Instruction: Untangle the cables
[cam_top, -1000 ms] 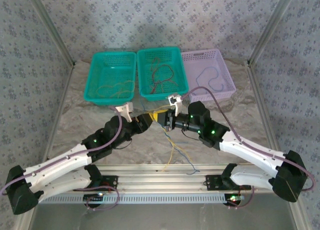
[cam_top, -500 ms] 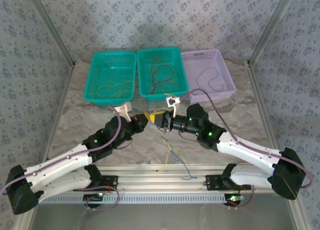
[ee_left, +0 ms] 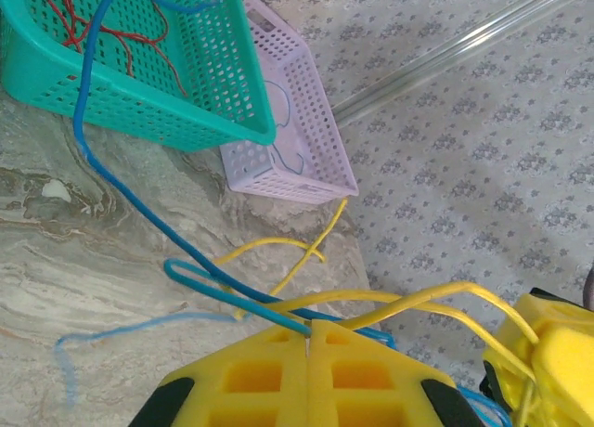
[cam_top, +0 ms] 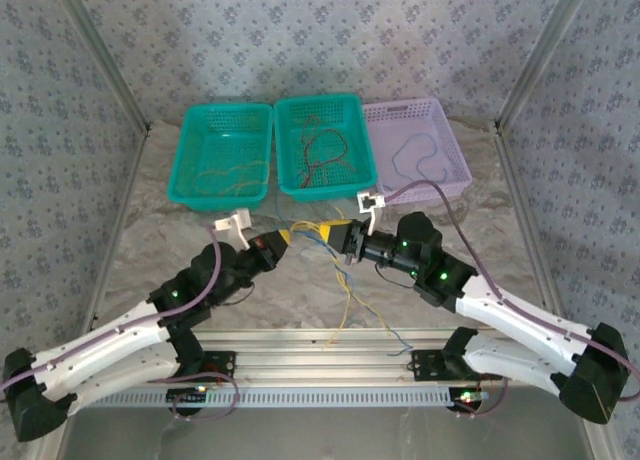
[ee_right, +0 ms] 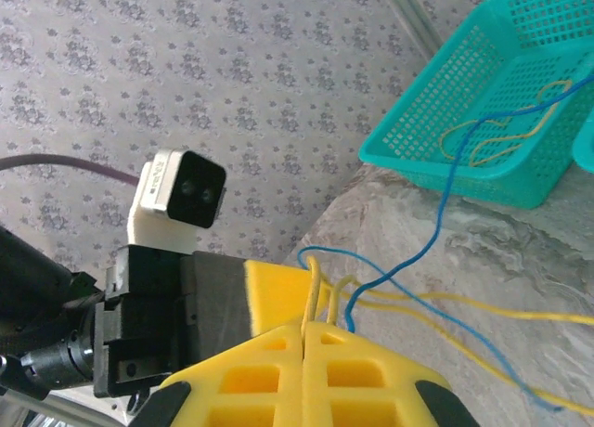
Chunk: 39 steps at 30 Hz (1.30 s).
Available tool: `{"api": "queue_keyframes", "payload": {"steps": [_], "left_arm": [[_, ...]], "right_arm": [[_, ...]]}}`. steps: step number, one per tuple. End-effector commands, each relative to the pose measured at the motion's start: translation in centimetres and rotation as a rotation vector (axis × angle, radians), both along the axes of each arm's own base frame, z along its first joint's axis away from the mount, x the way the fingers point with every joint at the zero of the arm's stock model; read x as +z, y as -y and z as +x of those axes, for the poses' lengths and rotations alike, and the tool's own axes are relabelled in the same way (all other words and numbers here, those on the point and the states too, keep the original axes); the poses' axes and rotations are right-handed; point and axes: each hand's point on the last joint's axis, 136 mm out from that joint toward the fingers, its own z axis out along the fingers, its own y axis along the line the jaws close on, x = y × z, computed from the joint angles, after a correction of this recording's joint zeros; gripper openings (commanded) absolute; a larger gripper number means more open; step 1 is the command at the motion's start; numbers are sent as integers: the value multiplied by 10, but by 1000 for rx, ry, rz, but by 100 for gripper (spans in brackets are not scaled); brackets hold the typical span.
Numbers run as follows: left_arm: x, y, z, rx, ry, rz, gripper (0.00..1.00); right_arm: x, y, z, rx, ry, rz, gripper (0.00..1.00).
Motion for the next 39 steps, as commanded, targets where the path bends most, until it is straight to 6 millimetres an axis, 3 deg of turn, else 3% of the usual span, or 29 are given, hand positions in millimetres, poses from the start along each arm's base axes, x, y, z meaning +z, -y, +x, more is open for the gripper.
{"api": "queue_keyframes", "payload": {"steps": [1,6,12,15,22,27,30,33,37,39], "left_arm": [[-8,-18,1,61,4,53,0],[-3,-27,-2,72,23,63,0],[6,-19,-5,26,47,64,0],[10,-36,-7,65,61,76,0],[16,-82,-22,138,85,155,0],[28,-106,-29,178,107,211,0],[38,-114,-32,183,129,234,0],[41,-96,-32,113,137,239,0],[27,-45,-30,-56,100,225,46],[21,-17,-30,-143,94,186,59]], "right_arm": [[2,12,3,-40,-20,10,0],[-5,10,4,-24,-62,26,0],[-14,11,9,-38,-80,17,0],[-25,37,26,-156,-100,-25,0],[-72,125,60,-518,-202,-191,0],[-87,156,73,-606,-268,-173,0],[-79,155,74,-583,-253,-122,0],[-66,136,70,-485,-228,-64,0],[-41,104,59,-309,-183,22,0],[-32,92,52,-252,-157,40,0]]}}
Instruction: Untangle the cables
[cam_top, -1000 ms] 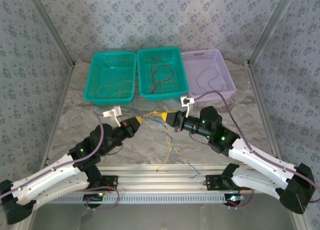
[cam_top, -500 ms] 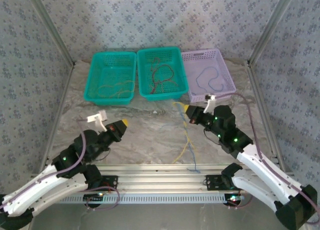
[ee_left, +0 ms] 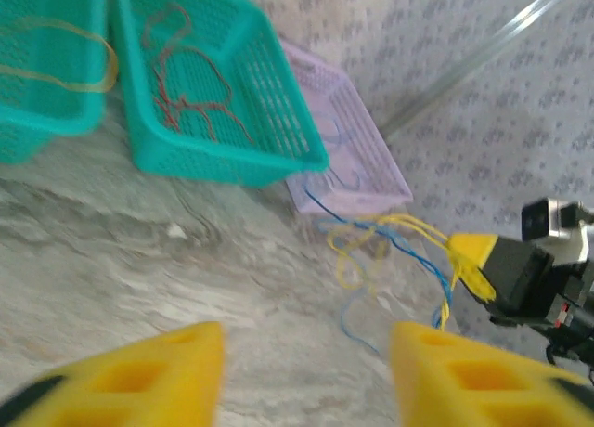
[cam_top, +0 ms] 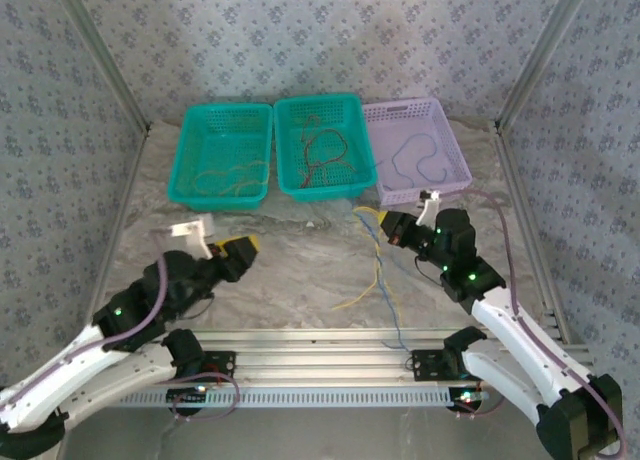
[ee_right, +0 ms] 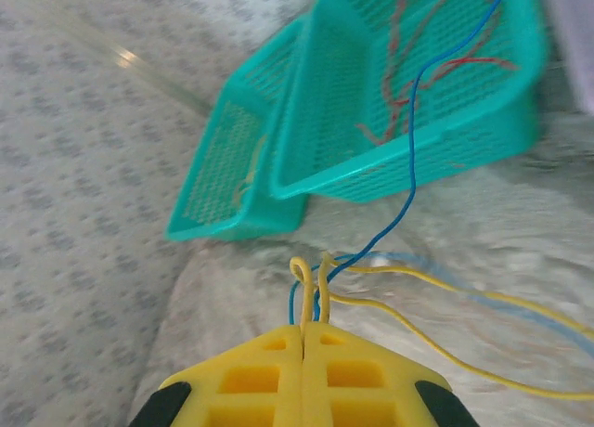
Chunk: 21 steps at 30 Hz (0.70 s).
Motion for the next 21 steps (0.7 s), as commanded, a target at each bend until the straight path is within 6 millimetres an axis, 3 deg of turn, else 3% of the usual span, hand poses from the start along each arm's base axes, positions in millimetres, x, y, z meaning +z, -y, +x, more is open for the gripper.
{"api": "queue_keyframes", "payload": {"steps": [1,11,21], "left_arm": [[-4,51,-4,-191,-13,-67,62],[10,144,-16,-453,39,-150,75],[10,169,-8,-445,12,-188,77]], "right_arm": [[35,-27,-15,148,89,93,0],[52,-78,-45,357,119,109,0],[55,-100,-60,429,154,97,0]]}}
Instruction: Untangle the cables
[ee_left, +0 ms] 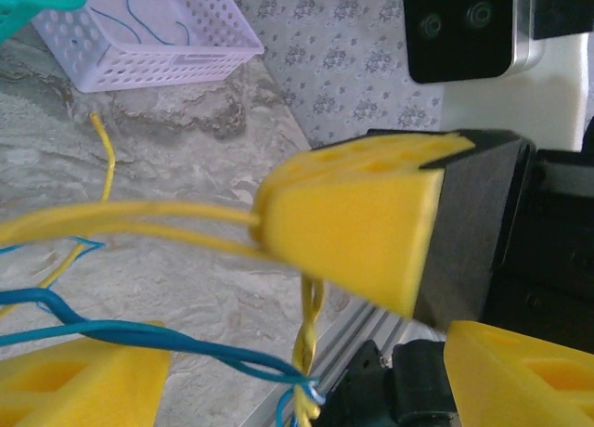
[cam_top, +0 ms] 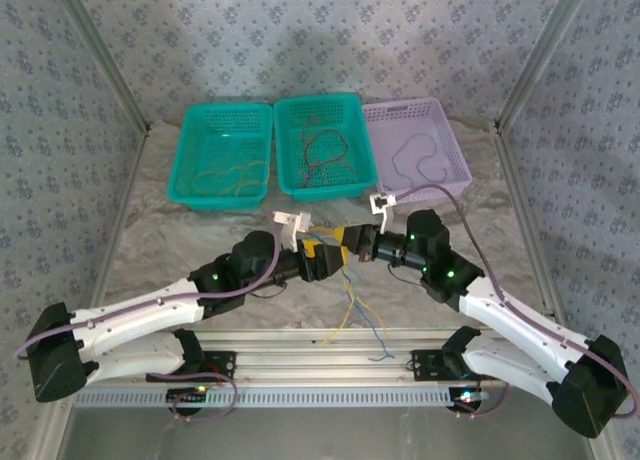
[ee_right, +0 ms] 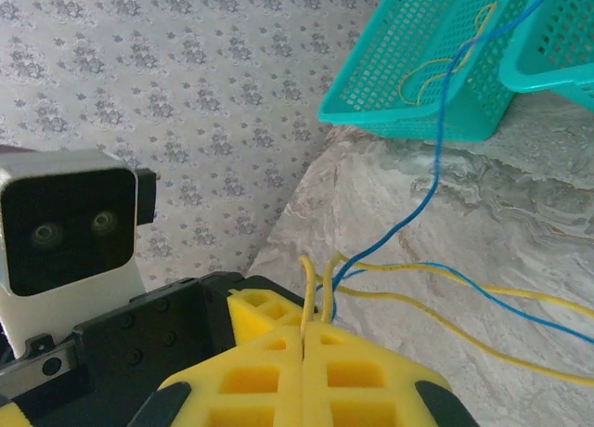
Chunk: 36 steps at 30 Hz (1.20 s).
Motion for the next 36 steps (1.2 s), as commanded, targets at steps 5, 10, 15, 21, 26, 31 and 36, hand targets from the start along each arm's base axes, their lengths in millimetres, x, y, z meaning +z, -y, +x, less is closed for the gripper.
{"api": "queue_keyframes", "payload": {"steps": [5,10,15,21,26,31,36], "left_arm": [[24,2,8,47,16,-56,71],[20,-8,10,89,12,-60,59],[10,-30,14,172,0,-70,60],[7,-28,15,174,-12,-61,63],[12,-28,19,193,-3,-67,63],[12,-27,22,208,-3,-69,50],[9,-25,21,204,-13,-74,31]], "right_arm": [[35,-5,-9,28,108,52,0],[42,3,-7,-15,124,63,0],[51,10,-6,-54,118,104,0],[54,1,-10,-18,106,125,0],[52,-5,-13,-1,105,121,0],[50,-9,-16,13,104,122,0],[51,-8,-16,4,105,124,0]]}}
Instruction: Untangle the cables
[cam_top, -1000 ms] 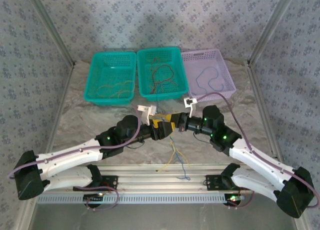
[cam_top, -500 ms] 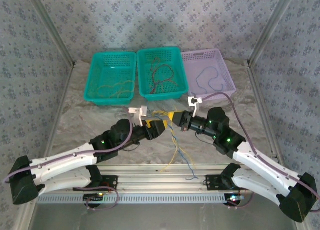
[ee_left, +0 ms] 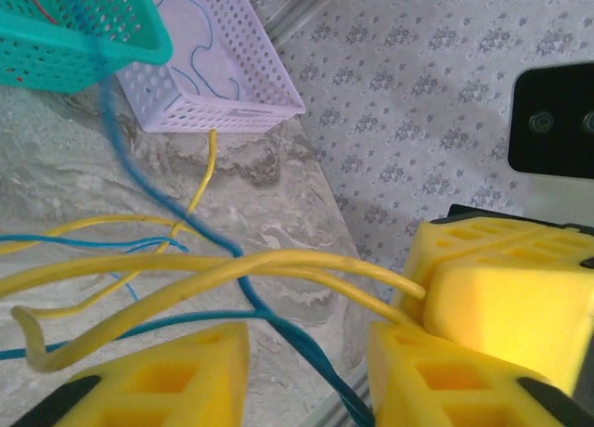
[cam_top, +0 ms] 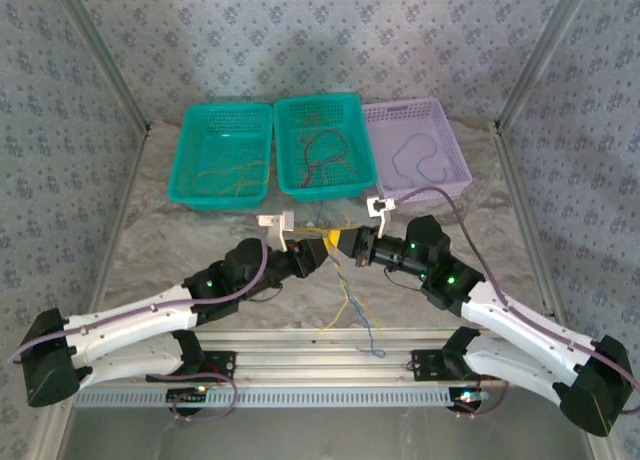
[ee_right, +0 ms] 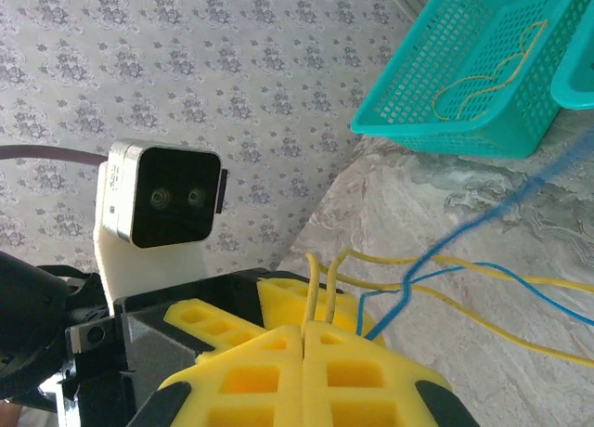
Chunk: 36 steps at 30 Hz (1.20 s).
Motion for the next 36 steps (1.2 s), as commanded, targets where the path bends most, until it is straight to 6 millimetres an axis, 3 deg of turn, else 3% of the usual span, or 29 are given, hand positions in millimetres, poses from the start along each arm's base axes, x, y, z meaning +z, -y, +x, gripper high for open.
{"api": "queue_keyframes", "payload": {"steps": [1,5,9,15,19,24,27,31,36], "left_arm": [[10,1,4,20,11,-22,27],[9,-7,2,26,13,-11,0],[6,-24,-3,44,15,13,0],[1,-63,-18,63,19,94,0],[-2,-94,-26,102,18,129,0],[-3,-106,-31,111,13,96,1],[-4,-92,-30,80,6,66,31],[-3,-64,-27,23,-1,24,52],[12,-32,-20,-24,-1,-68,69]], "right_arm": [[30,1,-1,-10,59,68,0],[24,16,9,-101,52,37,0],[5,50,26,-265,20,-58,0],[-29,115,54,-508,-96,-134,0],[-38,136,66,-565,-138,-96,0],[-30,110,65,-435,-129,-20,0],[-16,89,57,-331,-72,10,0],[2,59,39,-184,1,32,0],[6,31,22,-77,36,11,0]]}}
